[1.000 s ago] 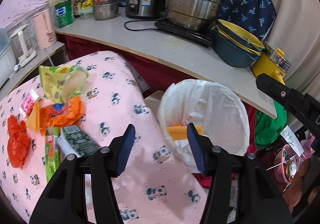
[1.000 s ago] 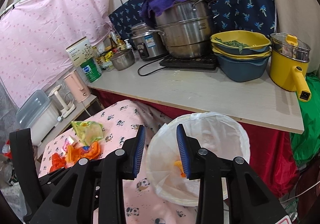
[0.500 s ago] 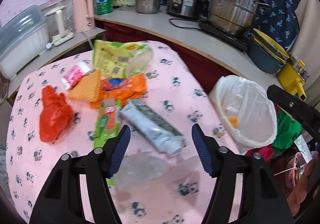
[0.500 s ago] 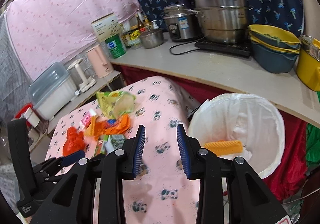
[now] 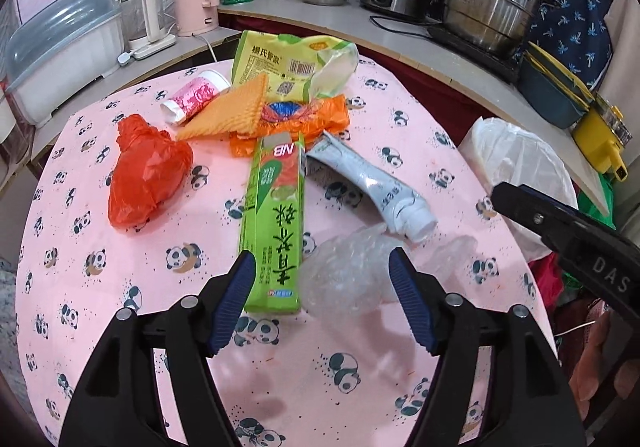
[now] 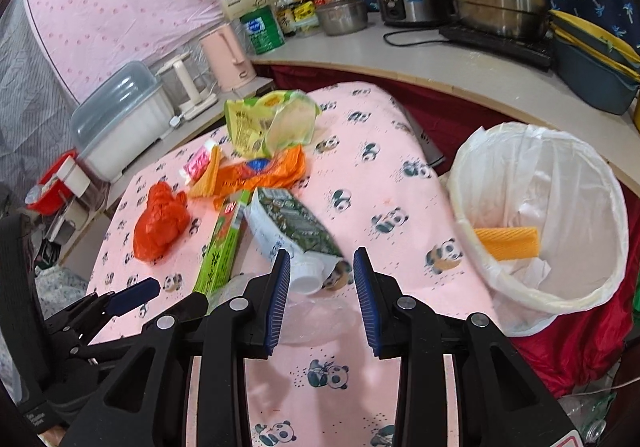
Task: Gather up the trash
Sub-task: 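Move both open grippers back to the remaining trash on the table, then grasp the white drink carton by its cap with the right gripper while the left grasps clear plastic wrap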
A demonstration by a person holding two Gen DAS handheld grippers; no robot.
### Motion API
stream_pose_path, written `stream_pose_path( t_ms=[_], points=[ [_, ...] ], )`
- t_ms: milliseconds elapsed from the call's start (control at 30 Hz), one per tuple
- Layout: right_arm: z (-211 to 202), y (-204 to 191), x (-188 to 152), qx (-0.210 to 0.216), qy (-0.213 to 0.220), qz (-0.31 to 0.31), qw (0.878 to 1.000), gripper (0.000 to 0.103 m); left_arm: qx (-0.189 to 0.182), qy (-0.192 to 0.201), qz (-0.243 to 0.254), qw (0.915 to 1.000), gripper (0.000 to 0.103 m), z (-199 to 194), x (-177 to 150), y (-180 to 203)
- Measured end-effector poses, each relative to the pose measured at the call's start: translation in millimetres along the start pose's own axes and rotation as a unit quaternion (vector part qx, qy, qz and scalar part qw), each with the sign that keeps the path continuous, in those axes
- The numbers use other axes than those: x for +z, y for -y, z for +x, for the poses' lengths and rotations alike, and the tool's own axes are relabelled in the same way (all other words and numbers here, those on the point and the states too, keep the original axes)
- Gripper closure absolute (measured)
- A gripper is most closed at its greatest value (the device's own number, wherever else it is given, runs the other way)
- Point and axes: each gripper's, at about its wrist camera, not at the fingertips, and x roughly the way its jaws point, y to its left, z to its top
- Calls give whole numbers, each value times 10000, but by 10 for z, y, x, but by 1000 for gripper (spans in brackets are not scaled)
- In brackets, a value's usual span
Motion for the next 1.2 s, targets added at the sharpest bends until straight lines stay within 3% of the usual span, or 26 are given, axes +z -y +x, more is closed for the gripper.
stream_pose_path(
  t_ms=[200,567,633,1133,1200],
  points=[
    [289,-59,-71,104,-324,-42,9994,71,-9,-42,62,10000,30,49,-108,-51],
    [722,-146,-107,167,-737,-109,9971,68,-29,-57,211,9998,30,121,-144,-86],
    [764,-129,-115,185,-787,-84,9967,73,-42,-73,217,9997,30,141,-141,-89],
    [450,154,12,107,-353,101,9993,76,-364,-114,720,9967,29,308,-82,299],
    [415,221,23,89,-325,152,9993,76,-383,-159,780,9961,33,367,-79,359]
  ],
)
